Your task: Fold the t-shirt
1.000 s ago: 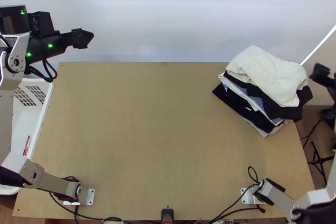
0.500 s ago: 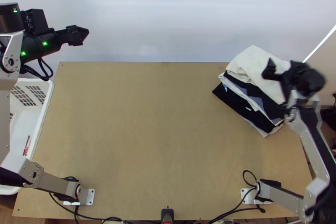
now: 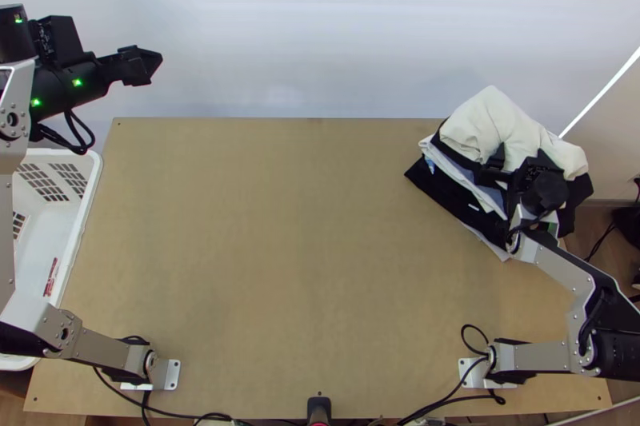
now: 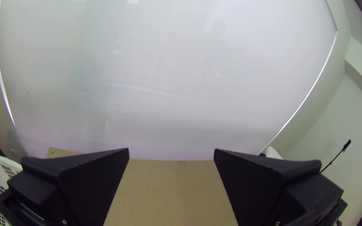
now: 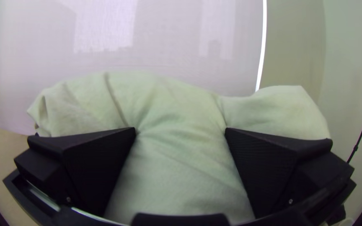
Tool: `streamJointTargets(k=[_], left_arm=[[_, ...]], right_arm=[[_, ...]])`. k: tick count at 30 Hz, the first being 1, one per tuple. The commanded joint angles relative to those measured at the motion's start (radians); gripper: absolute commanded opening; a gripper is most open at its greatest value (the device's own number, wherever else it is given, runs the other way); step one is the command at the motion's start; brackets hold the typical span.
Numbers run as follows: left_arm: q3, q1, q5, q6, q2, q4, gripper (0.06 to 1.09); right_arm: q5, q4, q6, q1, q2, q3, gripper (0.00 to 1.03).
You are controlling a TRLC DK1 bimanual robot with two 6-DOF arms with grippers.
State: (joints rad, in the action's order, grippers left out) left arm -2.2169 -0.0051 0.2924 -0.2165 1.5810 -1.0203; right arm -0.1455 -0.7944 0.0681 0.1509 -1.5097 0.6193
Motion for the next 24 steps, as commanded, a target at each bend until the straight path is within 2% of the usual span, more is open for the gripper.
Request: streamJointTargets(k=[1,7,12,17,24], left_arm=[[-0.001,-0.007,0.001,-0.009,-0.007,0.002,1.04],[-0.001,-0.006,0.001,-0.02,-0.023,0.002,1.04],[0.0,-0.001,0.001,-0.021,-0.035,0.0,1.04],[0.0,0.004,0.001,-0.023,-0.042,-0.001,1.04],[0.0,0.005,-0.001,-0.021,-0.046,-0.003,1.04]], right_arm=[[-0.029,-0.048,-0.004,0.018,0.002,-0.055,0.99],[-0.029,-0.032,0.021,0.021,0.181,0.01,0.99],[-0.037,-0.028,0.032,0.032,0.204,0.072,0.99],[-0.048,-0.032,0.016,0.061,0.108,0.115,0.99],[-0.057,-0.098,-0.033,0.101,-0.158,0.163,0.99]])
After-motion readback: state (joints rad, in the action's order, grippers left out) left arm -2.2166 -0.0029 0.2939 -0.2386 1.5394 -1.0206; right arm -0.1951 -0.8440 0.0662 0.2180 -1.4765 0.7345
